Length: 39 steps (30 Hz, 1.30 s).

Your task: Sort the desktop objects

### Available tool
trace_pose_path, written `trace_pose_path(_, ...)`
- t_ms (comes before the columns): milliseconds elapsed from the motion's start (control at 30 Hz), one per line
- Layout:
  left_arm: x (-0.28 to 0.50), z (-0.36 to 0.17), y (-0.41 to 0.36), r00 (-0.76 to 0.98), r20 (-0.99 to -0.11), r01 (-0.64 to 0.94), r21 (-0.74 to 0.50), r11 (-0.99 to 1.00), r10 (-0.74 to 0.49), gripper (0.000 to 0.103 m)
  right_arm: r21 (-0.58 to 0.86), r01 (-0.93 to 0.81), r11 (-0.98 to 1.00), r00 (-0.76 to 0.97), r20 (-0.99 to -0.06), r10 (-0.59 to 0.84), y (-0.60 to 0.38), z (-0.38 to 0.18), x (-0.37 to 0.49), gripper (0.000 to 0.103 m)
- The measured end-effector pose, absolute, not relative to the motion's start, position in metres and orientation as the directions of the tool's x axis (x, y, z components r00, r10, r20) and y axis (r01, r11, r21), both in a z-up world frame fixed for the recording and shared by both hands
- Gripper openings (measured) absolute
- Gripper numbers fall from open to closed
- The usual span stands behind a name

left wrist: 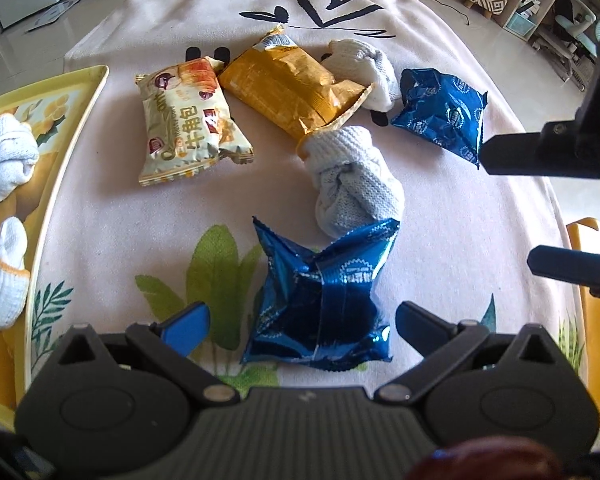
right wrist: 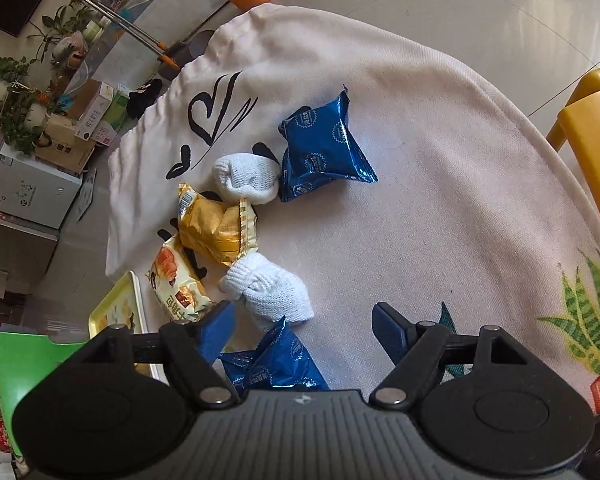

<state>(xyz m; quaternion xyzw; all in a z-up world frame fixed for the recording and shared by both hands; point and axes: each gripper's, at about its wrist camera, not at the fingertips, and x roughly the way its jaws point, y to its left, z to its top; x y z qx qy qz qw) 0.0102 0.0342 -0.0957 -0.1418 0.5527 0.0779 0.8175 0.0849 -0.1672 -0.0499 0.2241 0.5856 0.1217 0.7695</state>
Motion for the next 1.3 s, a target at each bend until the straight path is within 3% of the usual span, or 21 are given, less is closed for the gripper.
trace_pose_path(800, 0.005, -0.117, 0.074, 0.325, -0.940, -0.429, -0.051, 0.902, 0.101, 0.102, 0.489, 0.055, 0.870, 0.253, -0.850, 0.462, -0.140, -0.078, 0.103, 0.076)
trace_pose_path(1300, 0.005, -0.111, 0.087, 0.360, -0.932, -0.409, -0.114, 0.905, 0.045, 0.102, 0.477, -0.056, 0.877, 0.214, -0.852, 0.477, -0.100, -0.110, 0.116, 0.076)
